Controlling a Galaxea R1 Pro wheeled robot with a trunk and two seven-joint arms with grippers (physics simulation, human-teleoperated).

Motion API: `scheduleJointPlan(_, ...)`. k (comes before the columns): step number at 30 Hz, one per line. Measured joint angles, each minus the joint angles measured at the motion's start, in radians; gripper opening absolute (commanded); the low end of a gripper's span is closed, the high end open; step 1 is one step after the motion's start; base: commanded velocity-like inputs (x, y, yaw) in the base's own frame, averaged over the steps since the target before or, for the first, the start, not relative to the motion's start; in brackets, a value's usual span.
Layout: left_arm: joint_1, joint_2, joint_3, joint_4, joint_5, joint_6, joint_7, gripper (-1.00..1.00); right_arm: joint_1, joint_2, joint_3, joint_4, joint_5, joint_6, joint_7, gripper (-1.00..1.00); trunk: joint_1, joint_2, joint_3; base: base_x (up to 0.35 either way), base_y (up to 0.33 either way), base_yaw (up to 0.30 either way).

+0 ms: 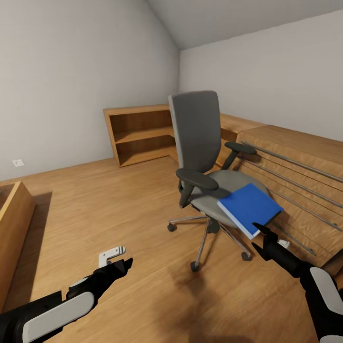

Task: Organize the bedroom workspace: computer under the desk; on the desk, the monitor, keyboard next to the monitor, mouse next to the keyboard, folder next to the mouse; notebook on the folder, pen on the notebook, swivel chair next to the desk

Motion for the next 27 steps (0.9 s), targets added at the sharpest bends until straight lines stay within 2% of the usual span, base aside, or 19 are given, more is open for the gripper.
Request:
scheduleJointPlan(2, 0.0, 0.0, 0.0, 0.0, 0.0, 0.0, 0.0, 1.0, 0.0, 0.0, 0.0, 0.0, 0.0, 0.0, 0.0, 1.0, 0.0, 0.0, 0.0, 0.0, 0.0, 0.0)
scheduleJointPlan(8, 0.0, 0.0, 0.0, 0.0, -0.001, -0.001, 0.001, 1.0, 0.0, 0.001, 0.0, 0.0, 0.0, 0.0, 0.0, 1.0, -0.003, 0.001, 0.023, 0.0, 0.0, 0.0)
scheduleJointPlan(27, 0.0, 0.0, 0.0, 0.0, 0.0, 0.0, 0.002, 1.0, 0.0, 0.0, 0.001, 0.0, 0.001, 0.0, 0.0, 1.0, -0.003, 0.001, 0.023, 0.0, 0.0, 0.0)
